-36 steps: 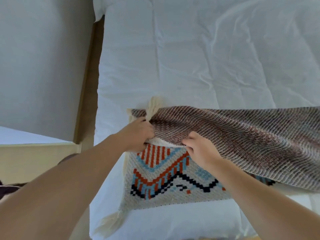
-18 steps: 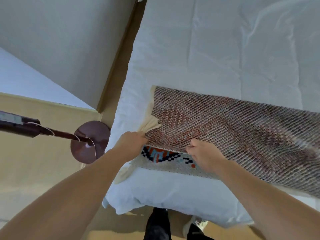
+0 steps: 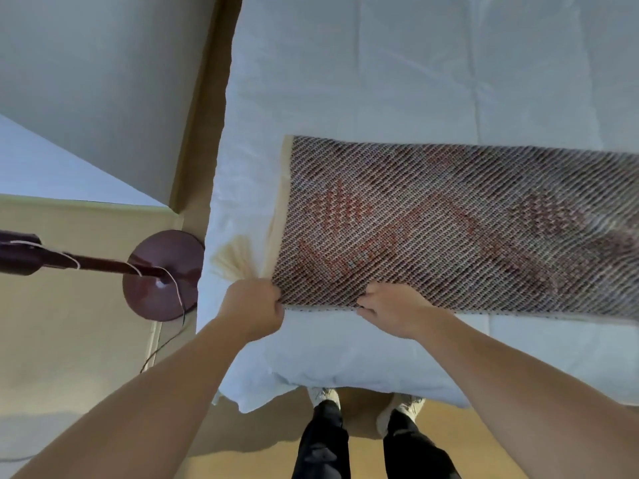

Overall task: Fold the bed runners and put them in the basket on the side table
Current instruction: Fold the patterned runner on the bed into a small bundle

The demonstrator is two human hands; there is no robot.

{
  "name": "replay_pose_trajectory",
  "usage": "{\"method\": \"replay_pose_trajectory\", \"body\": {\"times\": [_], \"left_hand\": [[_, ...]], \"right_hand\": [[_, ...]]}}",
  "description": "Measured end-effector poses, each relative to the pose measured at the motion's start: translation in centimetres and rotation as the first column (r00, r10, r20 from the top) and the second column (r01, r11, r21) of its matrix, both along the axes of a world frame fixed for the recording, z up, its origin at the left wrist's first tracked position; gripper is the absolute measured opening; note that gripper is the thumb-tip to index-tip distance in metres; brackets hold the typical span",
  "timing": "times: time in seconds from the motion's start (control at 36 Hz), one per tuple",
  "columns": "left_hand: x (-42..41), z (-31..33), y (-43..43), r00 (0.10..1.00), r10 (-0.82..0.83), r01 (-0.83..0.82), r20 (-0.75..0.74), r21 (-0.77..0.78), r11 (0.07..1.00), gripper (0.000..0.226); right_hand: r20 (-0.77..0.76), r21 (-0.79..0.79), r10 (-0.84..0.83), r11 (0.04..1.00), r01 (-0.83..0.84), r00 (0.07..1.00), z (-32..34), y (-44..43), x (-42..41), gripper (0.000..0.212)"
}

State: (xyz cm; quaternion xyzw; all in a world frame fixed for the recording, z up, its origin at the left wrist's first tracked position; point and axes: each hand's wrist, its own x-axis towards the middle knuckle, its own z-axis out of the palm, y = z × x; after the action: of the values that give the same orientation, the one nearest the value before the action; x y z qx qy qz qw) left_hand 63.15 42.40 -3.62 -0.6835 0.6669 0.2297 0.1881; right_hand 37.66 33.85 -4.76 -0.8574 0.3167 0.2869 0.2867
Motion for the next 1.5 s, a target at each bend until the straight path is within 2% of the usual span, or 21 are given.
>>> {"method": "replay_pose_trajectory", "body": {"times": [0.06, 0.11, 0.19, 0.31, 0.44, 0.58, 0.67, 0.83, 1.0, 1.08, 1.22, 1.36, 1.5], "left_hand": [[-0.7, 0.0, -1.2, 0.999, -0.032, 0.030, -0.014, -0.094, 0.995, 0.024], [-1.9, -0.5, -2.7, 0.996, -0.054, 0.039, -0.071, -0.191, 0.981, 0.033], [-4.7, -1.4, -5.7, 0.992, -0.075, 0.048, -0.106, -0.235, 0.971, 0.054], [-9.2, -3.4, -10.2, 0.990, -0.125, 0.110, -0.068, -0.183, 0.977, 0.062], [-15.9, -6.0, -13.5, 0.994, -0.096, 0.085, -0.058, -0.171, 0.982, 0.069], [-22.9, -7.7, -12.5, 0.999, -0.034, 0.033, -0.004, -0.164, 0.986, 0.074], [-27.0, -8.1, -12.7, 1.000, -0.027, 0.026, -0.003, -0.161, 0.987, 0.077], [-36.3, -7.8, -15.7, 0.994, -0.103, 0.093, -0.045, -0.177, 0.980, 0.078], [-43.6, -7.6, -16.8, 0.977, -0.208, 0.198, -0.040, -0.170, 0.965, 0.076], [-45.4, -7.3, -19.1, 0.980, -0.191, 0.176, -0.052, -0.211, 0.962, 0.074], [-45.6, -6.9, -27.1, 0.995, -0.097, 0.086, -0.017, -0.321, 0.943, 0.071], [-45.0, -7.5, -32.7, 1.000, -0.026, 0.023, -0.003, -0.377, 0.926, 0.071], [-47.2, -9.2, -33.5, 0.999, -0.037, 0.036, 0.003, -0.351, 0.936, 0.074]], "right_hand": [[0.107, -0.075, -0.096, 0.992, 0.104, 0.990, 0.0, -0.2, -0.5, 0.042], [0.165, -0.189, -0.165, 0.962, 0.195, 0.972, -0.2, -1.0, -1.2, 0.043], [0.090, -0.315, -0.267, 0.906, 0.281, 0.960, -0.3, -3.4, -3.2, 0.054], [0.000, -0.435, -0.398, 0.826, 0.358, 0.917, -1.4, -8.2, -7.8, 0.066], [-0.092, -0.435, -0.504, 0.796, 0.420, 0.859, -4.3, -11.3, -15.8, 0.073], [-0.100, -0.447, -0.523, 0.784, 0.431, 0.847, -5.8, -9.5, -24.3, 0.078], [-0.102, -0.486, -0.579, 0.738, 0.467, 0.809, -6.1, -8.7, -29.6, 0.081], [-0.139, -0.511, -0.608, 0.720, 0.469, 0.782, -5.6, -9.5, -39.0, 0.082], [-0.191, -0.556, -0.734, 0.628, 0.544, 0.652, -4.4, -12.1, -47.9, 0.088], [-0.113, -0.562, -0.681, 0.645, 0.519, 0.724, -3.4, -15.3, -47.8, 0.085], [0.073, -0.529, -0.486, 0.721, 0.447, 0.871, -3.4, -21.4, -41.9, 0.075], [0.163, -0.508, -0.393, 0.753, 0.418, 0.905, -4.8, -25.7, -37.3, 0.070], [0.134, -0.504, -0.401, 0.760, 0.411, 0.906, -6.5, -28.6, -39.0, 0.075]]}}
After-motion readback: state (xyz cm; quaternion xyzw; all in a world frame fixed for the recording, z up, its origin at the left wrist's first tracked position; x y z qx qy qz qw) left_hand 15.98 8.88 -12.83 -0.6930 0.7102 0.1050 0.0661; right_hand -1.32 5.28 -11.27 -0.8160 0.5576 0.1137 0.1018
